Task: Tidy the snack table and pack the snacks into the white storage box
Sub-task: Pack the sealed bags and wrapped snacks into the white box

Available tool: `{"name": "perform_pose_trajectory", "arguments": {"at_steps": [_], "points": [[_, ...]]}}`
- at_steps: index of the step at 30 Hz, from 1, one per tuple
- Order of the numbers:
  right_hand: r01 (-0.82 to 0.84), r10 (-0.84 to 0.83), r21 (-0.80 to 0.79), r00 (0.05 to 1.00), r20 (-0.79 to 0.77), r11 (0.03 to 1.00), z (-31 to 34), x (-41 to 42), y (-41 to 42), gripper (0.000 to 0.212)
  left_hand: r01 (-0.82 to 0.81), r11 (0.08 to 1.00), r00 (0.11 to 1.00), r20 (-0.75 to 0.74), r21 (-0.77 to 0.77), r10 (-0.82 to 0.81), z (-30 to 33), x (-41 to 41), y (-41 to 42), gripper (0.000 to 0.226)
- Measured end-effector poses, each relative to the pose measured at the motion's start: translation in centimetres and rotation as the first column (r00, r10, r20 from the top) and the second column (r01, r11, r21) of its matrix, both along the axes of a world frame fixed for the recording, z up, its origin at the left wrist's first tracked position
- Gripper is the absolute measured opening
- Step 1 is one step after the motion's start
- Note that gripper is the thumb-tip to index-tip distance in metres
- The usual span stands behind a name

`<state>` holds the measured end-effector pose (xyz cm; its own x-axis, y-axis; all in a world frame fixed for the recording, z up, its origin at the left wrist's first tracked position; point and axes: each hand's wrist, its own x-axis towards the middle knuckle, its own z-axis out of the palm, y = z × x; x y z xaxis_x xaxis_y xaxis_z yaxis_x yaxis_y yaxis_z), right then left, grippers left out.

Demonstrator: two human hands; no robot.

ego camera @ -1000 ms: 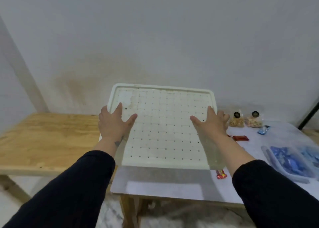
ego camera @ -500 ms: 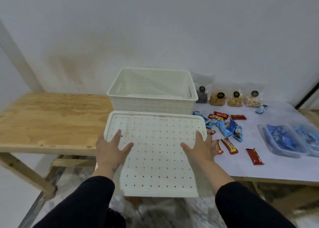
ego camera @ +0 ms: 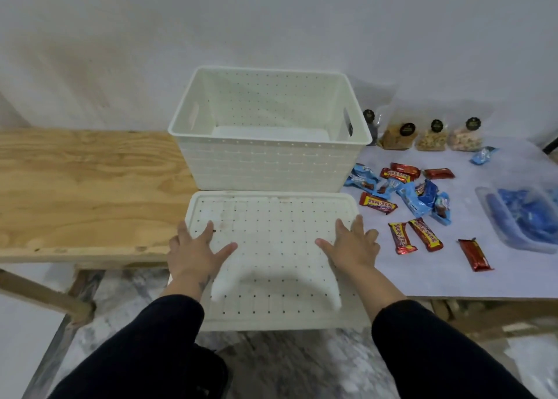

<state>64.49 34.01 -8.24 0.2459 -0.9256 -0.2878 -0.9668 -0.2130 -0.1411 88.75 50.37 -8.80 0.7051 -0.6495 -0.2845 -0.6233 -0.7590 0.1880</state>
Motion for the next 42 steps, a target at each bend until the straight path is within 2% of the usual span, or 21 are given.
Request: {"name": "perform_pose_trajectory", "arguments": {"at_steps": [7,11,24,30,35,38,42], "points": [[-0.022,0.022,0.016,1.000,-0.009,1.000,0.8,-0.2,0.0,0.077,0.037,0.999,0.999,0.025,0.025,-0.037,0.3,-0.1,-0.2,0.085],[-0.031,0.032,0.061,0.999,-0.007,0.998,2.4,-0.3,0.1,0.067,0.072,0.997,0.997,0.019,0.023,-0.072,1.2,-0.4,-1.2,0.076],[0.002,-0.003,0.094,1.000,0.010,0.996,8.6,-5.2,1.3,0.064,0.358,0.933,0.926,-0.111,-0.039,-0.360,7.0,-7.8,-6.9,0.052],[0.085,-0.089,0.088,0.995,0.034,0.992,10.8,-10.0,-0.6,0.058,0.471,0.873,0.871,-0.091,-0.126,-0.483,10.0,-13.4,-12.1,0.047],[0.145,-0.148,0.035,0.985,0.085,0.989,11.2,-13.5,-4.7,0.053,0.528,0.808,0.819,-0.096,-0.263,-0.566,11.3,-17.7,-17.5,0.045],[0.134,-0.135,0.017,0.985,0.112,0.991,11.1,-14.9,-9.0,0.048,0.494,0.802,0.813,-0.148,-0.335,-0.563,11.6,-20.0,-21.7,0.043],[0.079,-0.074,-0.013,0.976,0.203,0.997,10.7,-15.8,-16.7,0.049,0.370,0.813,0.839,-0.215,-0.449,-0.500,11.7,-21.7,-27.9,0.048]]}}
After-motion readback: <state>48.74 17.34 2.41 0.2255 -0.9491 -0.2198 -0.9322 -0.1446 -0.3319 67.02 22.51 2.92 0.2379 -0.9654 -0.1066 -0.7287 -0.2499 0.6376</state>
